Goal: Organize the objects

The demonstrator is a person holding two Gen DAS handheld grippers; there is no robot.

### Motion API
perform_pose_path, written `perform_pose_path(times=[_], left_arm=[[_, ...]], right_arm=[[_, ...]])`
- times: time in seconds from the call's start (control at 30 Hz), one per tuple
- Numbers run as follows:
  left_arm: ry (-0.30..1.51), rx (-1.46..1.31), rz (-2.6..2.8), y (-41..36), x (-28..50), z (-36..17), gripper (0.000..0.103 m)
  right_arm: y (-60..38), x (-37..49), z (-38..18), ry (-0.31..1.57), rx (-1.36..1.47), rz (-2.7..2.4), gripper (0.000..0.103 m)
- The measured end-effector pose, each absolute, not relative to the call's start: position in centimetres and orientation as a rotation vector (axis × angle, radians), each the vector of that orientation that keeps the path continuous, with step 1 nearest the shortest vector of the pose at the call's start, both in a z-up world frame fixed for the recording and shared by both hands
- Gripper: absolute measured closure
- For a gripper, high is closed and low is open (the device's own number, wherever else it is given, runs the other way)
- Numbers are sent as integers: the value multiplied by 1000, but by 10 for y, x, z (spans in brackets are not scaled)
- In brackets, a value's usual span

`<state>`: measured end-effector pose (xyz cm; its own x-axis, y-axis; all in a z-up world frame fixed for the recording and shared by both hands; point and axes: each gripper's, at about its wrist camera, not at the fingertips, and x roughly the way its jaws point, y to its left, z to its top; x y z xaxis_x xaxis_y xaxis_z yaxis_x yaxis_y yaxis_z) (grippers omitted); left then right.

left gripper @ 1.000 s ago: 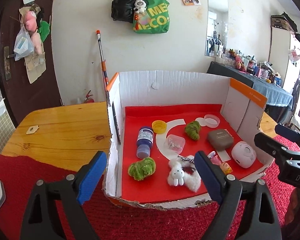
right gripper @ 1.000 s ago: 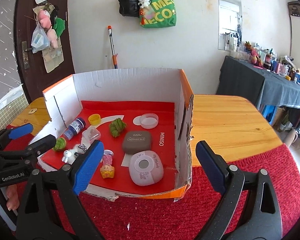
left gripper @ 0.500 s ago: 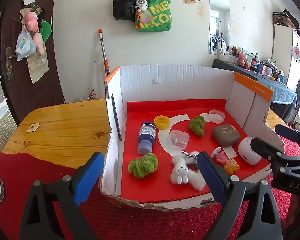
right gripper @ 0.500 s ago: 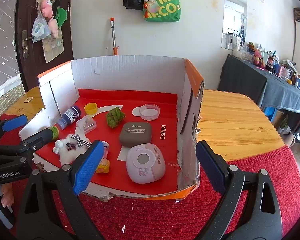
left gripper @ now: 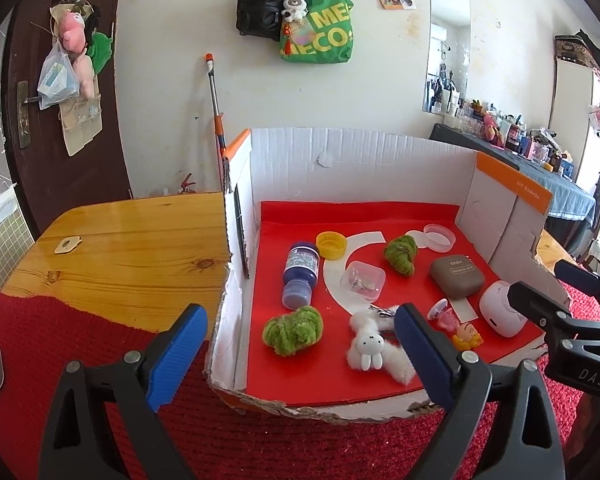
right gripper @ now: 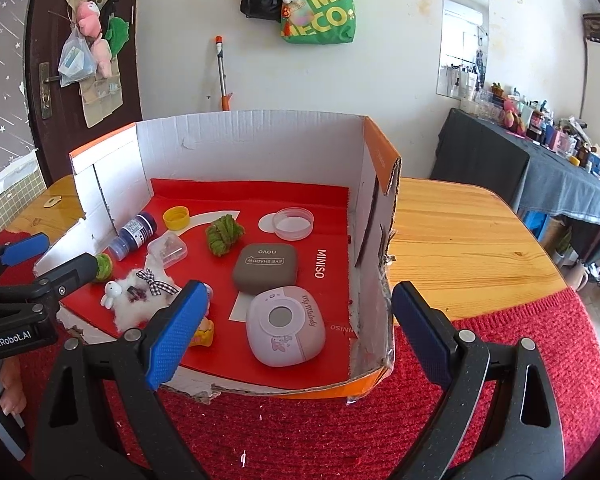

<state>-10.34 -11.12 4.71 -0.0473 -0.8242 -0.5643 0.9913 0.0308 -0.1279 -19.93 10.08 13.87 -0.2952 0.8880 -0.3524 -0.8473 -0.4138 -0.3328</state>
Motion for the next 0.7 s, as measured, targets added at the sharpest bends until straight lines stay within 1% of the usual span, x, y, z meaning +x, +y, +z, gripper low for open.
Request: perform_pose_path(times=[0.1, 0.7], left_arm=[[574, 364, -1526, -111, -104, 47, 4], [576, 341, -1497, -111, -103, 48, 4]], right_arm=[[101, -200, 138, -100, -590, 1911, 9], [101, -200, 138, -101, -592, 1914, 9]])
